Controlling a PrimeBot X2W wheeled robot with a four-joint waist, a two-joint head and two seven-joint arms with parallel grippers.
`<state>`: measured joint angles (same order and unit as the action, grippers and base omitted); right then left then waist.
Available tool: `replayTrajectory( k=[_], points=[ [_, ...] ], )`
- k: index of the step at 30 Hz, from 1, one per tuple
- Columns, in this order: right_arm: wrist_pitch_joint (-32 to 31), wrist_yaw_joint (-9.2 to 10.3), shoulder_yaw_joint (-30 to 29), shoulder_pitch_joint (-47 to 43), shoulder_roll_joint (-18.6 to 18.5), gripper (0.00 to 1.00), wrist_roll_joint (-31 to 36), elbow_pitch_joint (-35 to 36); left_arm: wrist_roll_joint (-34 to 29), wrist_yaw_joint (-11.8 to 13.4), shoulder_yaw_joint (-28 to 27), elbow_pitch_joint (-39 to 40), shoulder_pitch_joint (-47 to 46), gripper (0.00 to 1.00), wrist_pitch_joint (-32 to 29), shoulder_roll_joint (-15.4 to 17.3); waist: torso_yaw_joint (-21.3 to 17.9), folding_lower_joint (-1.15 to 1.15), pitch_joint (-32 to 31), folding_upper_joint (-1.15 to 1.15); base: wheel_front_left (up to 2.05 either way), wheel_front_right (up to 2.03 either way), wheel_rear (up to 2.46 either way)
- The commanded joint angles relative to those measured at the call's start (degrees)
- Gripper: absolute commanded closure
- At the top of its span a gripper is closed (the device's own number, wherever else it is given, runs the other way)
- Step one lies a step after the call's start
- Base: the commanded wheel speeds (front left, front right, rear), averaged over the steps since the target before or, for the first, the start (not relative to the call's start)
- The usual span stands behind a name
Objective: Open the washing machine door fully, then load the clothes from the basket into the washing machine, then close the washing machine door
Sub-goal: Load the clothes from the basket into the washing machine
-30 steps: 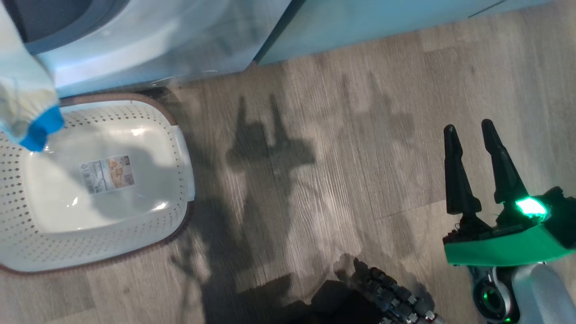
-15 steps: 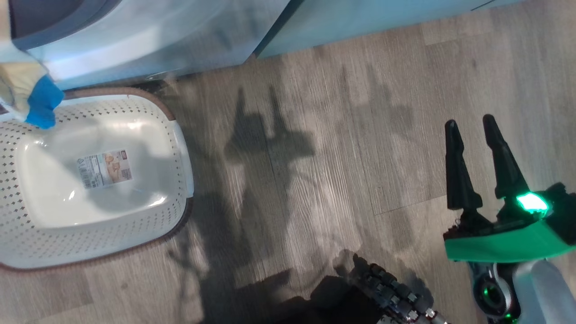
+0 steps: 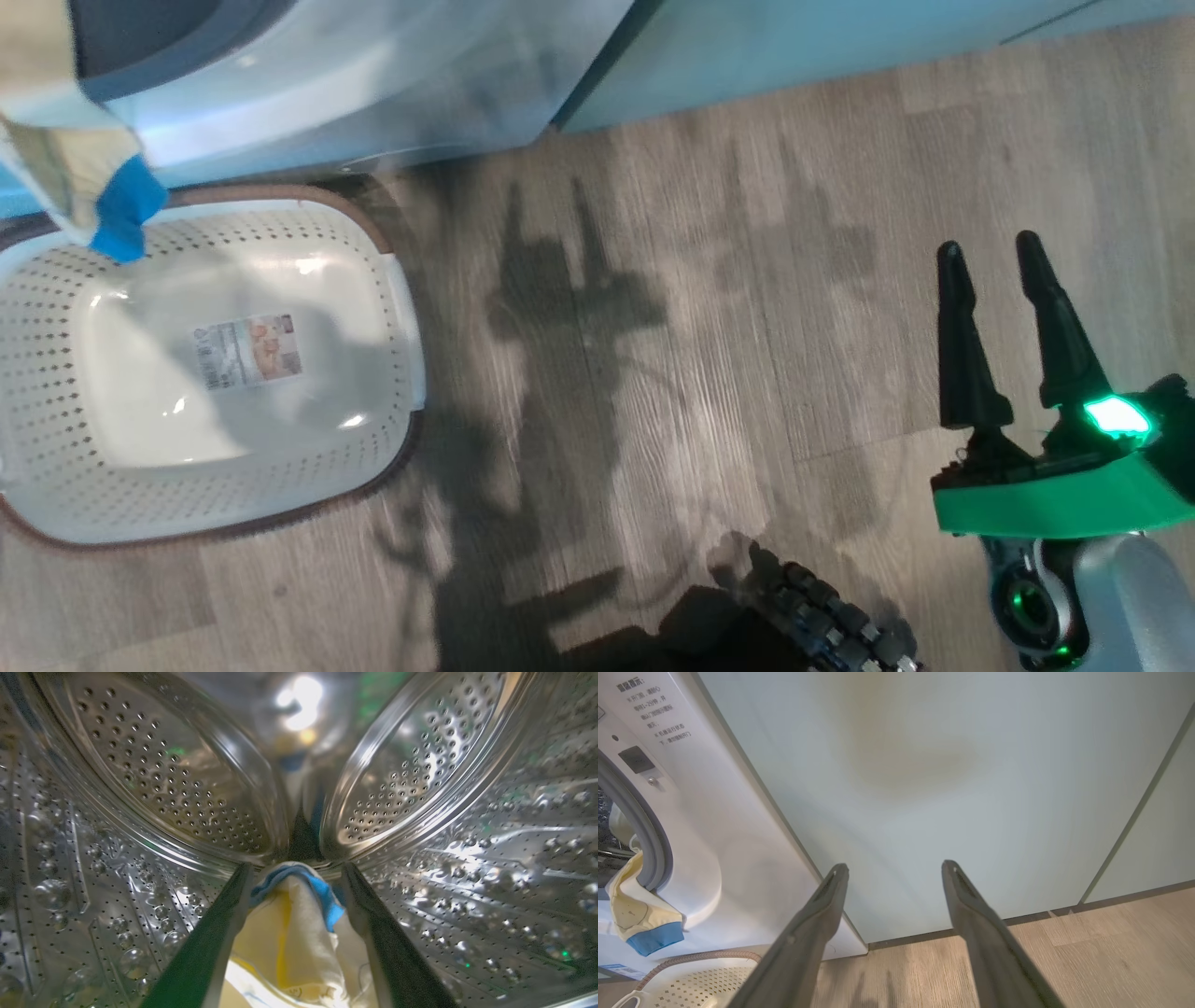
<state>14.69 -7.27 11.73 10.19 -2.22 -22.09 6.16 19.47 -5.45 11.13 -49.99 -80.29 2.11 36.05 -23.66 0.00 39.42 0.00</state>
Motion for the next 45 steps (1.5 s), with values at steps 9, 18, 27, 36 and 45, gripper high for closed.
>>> replayTrajectory(
  k=[9,18,27,36,45],
  points=[
    [0.31,-0.22,-1.03,-0.51,-0.65,0.00,2.28,1.48,2.66,2.90,-1.89,5.48,8.09,0.00,4.33,-1.00,3.58,0.00,-3.56,0.00,0.00,0.00,0.00],
    [0.31,-0.22,-2.03,-1.58,-0.65,0.00,5.15,1.41,5.69,8.33,-4.36,19.64,24.66,0.00,8.81,-4.70,7.55,0.00,-7.88,0.00,0.00,0.00,0.00],
    [0.31,-0.22,-2.23,-2.53,-0.65,0.00,8.18,0.91,6.27,16.08,-6.19,42.44,46.87,0.00,10.12,-7.66,11.32,0.00,-12.41,0.00,0.00,0.00,0.00],
    [0.31,-0.22,-1.97,-4.18,-0.65,0.00,11.49,-0.39,6.02,21.63,-5.30,56.12,64.21,0.00,10.80,-11.98,15.58,0.00,-18.02,0.00,0.00,0.00,0.00],
    [0.31,-0.22,-0.72,-6.05,-0.65,0.00,13.44,-2.12,4.65,23.54,-2.99,59.50,73.44,0.00,11.36,-13.83,18.36,0.00,-24.47,0.00,0.00,0.00,0.00]
  ],
)
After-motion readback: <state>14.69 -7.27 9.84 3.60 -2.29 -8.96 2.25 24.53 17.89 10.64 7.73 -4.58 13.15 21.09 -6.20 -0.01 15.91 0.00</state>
